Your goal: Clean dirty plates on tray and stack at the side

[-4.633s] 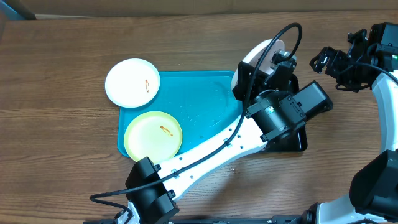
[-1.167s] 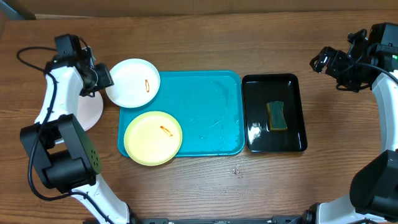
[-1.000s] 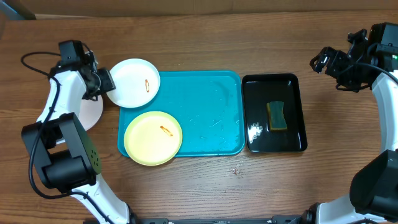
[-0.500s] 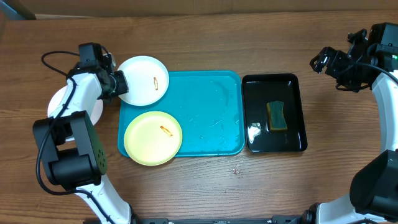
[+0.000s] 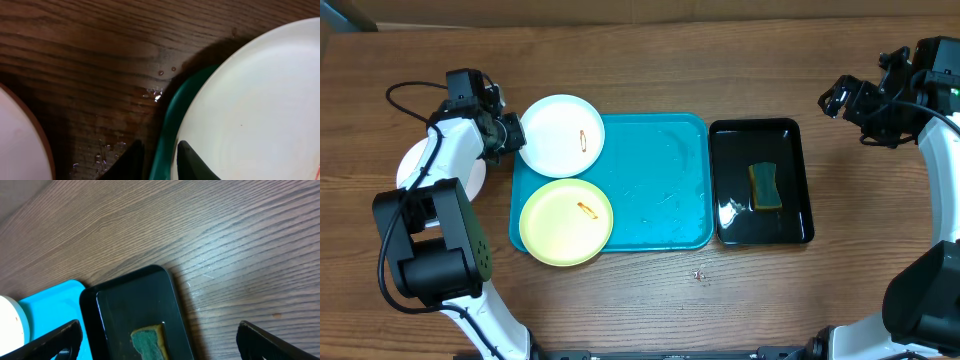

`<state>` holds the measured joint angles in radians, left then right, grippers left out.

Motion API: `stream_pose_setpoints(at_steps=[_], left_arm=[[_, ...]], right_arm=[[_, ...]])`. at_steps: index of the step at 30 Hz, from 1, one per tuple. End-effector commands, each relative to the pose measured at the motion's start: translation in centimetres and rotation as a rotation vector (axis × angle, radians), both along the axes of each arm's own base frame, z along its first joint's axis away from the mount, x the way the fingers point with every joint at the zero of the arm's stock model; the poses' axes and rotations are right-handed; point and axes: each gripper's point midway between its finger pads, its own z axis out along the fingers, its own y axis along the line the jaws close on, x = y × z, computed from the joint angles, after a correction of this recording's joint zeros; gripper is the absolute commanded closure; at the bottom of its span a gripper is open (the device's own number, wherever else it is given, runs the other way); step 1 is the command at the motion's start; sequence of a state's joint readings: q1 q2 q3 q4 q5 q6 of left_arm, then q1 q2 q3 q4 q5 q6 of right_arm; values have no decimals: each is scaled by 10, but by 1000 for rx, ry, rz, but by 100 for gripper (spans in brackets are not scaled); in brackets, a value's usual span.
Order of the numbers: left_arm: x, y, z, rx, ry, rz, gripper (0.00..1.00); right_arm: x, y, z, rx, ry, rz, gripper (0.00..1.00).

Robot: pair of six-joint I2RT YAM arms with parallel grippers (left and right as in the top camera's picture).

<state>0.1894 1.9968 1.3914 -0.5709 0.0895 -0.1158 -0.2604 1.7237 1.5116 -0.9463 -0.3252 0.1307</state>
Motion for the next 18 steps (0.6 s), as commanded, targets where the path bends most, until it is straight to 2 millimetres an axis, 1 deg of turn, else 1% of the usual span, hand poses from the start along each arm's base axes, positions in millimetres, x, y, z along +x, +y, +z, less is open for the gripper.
stream_pose_setpoints(at_steps=[1, 4, 14, 18], left_arm=[[-2, -4, 4, 6, -9, -18, 75], [0, -13, 6, -12, -19, -39, 73], [5, -37, 6, 3, -26, -91, 73], [5, -54, 6, -14, -24, -130, 71]], right_arm=[[0, -2, 5, -5, -13, -4, 0], [0, -2, 5, -5, -12, -4, 0], [0, -2, 5, -5, -13, -4, 0], [0, -2, 5, -5, -12, -4, 0]])
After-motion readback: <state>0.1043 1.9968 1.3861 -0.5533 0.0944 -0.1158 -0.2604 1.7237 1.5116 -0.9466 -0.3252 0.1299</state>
